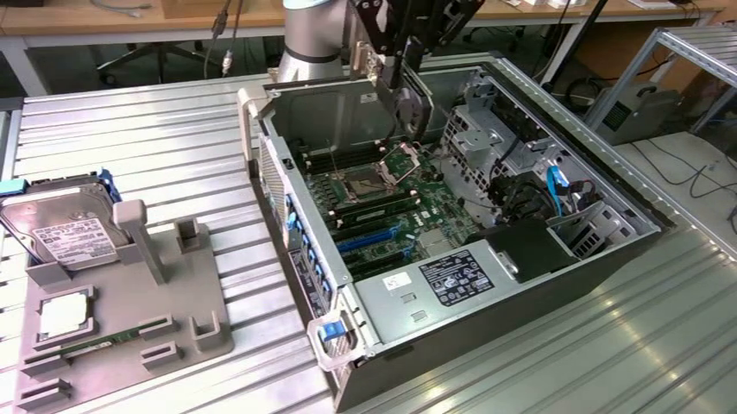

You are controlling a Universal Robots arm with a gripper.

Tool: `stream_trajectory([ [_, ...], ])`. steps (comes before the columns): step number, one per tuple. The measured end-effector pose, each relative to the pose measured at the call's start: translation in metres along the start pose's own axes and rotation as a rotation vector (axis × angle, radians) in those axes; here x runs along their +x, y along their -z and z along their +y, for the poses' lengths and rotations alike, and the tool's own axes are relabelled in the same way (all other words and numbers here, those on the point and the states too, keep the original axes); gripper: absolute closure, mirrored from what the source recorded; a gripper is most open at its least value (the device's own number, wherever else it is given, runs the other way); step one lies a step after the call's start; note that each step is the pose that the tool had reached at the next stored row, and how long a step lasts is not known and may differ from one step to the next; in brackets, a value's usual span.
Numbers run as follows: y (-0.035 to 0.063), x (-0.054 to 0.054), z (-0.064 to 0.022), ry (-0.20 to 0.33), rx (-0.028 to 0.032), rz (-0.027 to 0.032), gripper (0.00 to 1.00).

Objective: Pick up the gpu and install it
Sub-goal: 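Pick up the gpu and move the gpu toward the slot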

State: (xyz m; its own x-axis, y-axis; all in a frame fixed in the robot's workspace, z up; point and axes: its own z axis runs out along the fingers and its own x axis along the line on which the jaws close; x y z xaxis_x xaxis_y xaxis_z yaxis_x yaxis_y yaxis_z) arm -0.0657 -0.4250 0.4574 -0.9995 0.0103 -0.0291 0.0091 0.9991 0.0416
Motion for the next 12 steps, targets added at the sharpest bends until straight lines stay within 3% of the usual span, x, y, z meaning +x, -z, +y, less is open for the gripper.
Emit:
stream_trajectory([
  [1, -0.0003, -0.010, 0.0001, 0.000, -0.0001, 0.0000, 0.73],
  [6, -0.0010, -0.034, 0.0003, 0.002, 0.0000, 0.0000, 0.73],
  [12, -0.0015, -0.051, 0.0005, 0.004, -0.0002, 0.0001, 0.73],
])
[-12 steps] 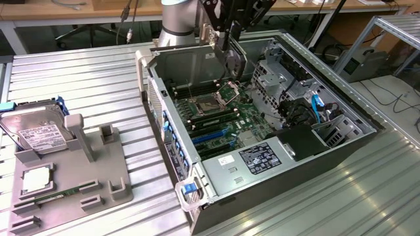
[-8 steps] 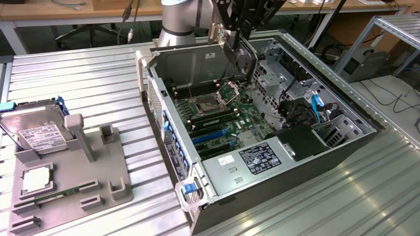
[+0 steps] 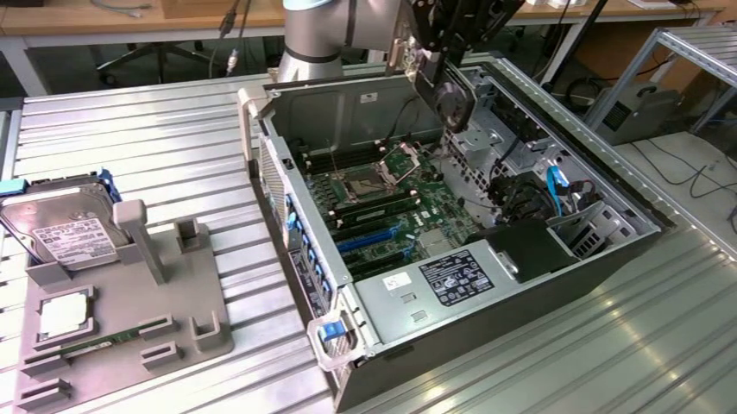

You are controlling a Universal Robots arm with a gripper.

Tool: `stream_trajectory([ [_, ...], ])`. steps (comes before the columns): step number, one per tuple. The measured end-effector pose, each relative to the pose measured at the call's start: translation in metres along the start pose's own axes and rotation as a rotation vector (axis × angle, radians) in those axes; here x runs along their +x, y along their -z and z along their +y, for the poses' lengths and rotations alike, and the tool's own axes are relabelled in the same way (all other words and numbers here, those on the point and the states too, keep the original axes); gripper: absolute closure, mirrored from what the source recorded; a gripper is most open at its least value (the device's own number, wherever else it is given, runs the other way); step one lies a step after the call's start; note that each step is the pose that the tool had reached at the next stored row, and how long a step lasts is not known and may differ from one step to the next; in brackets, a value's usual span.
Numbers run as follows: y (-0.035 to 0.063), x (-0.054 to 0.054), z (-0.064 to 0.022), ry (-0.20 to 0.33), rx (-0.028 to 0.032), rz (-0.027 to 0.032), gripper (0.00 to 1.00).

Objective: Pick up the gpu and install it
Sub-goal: 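Pick up the gpu and move the gpu toward the slot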

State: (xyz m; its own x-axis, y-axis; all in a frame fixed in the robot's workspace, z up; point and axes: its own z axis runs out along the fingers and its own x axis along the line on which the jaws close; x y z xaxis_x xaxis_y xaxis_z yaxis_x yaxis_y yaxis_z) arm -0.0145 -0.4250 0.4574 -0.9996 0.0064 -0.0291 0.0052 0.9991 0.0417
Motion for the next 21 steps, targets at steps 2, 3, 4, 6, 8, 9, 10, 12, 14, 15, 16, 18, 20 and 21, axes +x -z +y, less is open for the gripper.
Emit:
stream_trajectory([
  [2, -0.0002, -0.006, 0.0001, 0.002, -0.0001, 0.0001, 0.73],
  [3, -0.0002, -0.008, 0.0001, 0.003, 0.0000, 0.0002, 0.73],
  [4, -0.0003, -0.011, 0.0001, 0.004, -0.0001, 0.0002, 0.73],
  [6, -0.0005, -0.016, 0.0002, 0.006, -0.0001, 0.0003, 0.73],
  [8, -0.0007, -0.024, 0.0003, 0.009, -0.0002, 0.0004, 0.73],
  [9, -0.0008, -0.027, 0.0003, 0.010, -0.0002, 0.0004, 0.73],
  [10, -0.0009, -0.030, 0.0003, 0.011, -0.0003, 0.0004, 0.73],
  [12, -0.0011, -0.036, 0.0003, 0.012, -0.0003, 0.0005, 0.73],
  [14, -0.0013, -0.043, 0.0003, 0.013, -0.0004, 0.0005, 0.73],
  [15, -0.0014, -0.047, 0.0003, 0.013, -0.0004, 0.0005, 0.73],
  [16, -0.0015, -0.050, 0.0003, 0.013, -0.0004, 0.0005, 0.73],
  [18, -0.0017, -0.057, 0.0004, 0.013, -0.0003, 0.0006, 0.73],
  [20, -0.0019, -0.065, 0.0004, 0.013, -0.0003, 0.0006, 0.73],
  [21, -0.0020, -0.069, 0.0004, 0.013, -0.0004, 0.0006, 0.73],
])
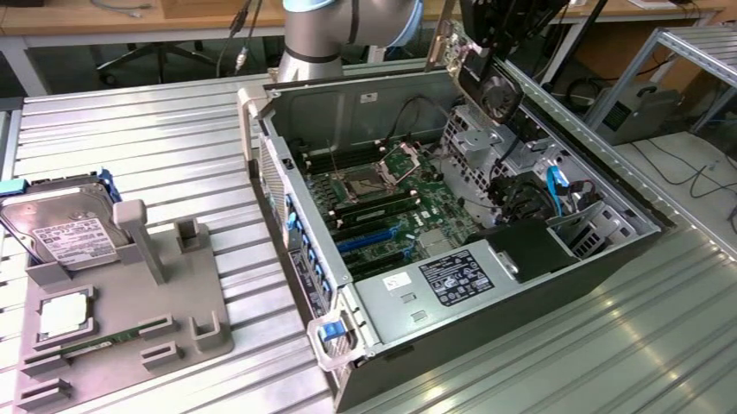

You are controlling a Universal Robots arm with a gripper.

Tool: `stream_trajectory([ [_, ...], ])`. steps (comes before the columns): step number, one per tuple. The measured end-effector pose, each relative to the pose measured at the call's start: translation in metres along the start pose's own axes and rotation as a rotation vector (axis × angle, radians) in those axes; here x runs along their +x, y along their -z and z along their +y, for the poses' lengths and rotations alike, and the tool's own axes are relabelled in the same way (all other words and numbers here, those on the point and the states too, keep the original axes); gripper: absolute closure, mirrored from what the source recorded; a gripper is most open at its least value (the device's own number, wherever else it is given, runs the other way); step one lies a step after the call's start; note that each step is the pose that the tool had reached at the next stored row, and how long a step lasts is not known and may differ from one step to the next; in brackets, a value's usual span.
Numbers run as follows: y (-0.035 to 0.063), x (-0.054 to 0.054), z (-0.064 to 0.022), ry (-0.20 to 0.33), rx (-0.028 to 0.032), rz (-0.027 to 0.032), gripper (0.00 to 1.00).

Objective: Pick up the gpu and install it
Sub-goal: 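Pick up the gpu and move the gpu toward the slot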

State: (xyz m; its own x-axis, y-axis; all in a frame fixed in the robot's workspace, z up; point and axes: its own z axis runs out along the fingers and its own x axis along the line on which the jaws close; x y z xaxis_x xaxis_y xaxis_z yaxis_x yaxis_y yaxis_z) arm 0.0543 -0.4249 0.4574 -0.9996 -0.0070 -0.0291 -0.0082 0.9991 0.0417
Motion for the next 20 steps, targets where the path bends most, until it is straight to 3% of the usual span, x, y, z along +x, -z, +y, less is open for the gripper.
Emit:
stream_trajectory([
  [9, -0.0008, -0.029, -0.0002, 0.000, 0.0001, 0.0000, 0.73],
  [20, -0.0012, -0.038, -0.0003, -0.023, 0.0007, -0.0010, 0.73],
])
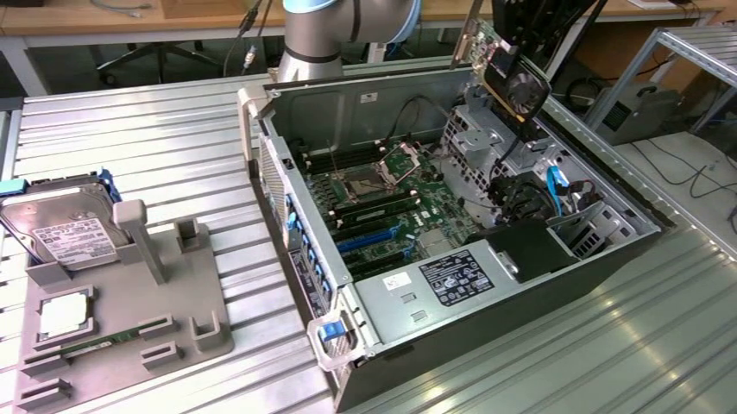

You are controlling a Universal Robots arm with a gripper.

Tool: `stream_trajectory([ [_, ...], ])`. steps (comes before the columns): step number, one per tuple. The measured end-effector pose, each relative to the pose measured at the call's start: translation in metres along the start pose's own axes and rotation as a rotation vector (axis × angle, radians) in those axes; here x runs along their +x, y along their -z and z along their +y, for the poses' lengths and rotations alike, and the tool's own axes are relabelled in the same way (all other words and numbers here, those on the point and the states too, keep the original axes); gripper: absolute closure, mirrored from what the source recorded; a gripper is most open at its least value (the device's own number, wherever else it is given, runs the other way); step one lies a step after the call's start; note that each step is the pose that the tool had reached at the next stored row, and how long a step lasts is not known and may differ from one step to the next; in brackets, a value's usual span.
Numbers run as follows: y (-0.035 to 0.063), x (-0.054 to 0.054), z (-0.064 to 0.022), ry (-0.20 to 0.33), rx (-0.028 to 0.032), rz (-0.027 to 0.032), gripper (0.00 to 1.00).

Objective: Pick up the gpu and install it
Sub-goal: 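Insert the gpu into the slot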

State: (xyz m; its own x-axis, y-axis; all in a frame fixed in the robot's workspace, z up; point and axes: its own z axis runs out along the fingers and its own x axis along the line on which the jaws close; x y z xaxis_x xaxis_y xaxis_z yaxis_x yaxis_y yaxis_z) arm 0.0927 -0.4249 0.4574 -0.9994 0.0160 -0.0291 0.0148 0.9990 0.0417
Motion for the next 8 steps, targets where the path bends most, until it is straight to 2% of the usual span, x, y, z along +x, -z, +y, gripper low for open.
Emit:
stream_trajectory([
  [8, 0.0000, 0.0000, 0.0000, 0.000, 0.0000, 0.0000, 0.73],
])
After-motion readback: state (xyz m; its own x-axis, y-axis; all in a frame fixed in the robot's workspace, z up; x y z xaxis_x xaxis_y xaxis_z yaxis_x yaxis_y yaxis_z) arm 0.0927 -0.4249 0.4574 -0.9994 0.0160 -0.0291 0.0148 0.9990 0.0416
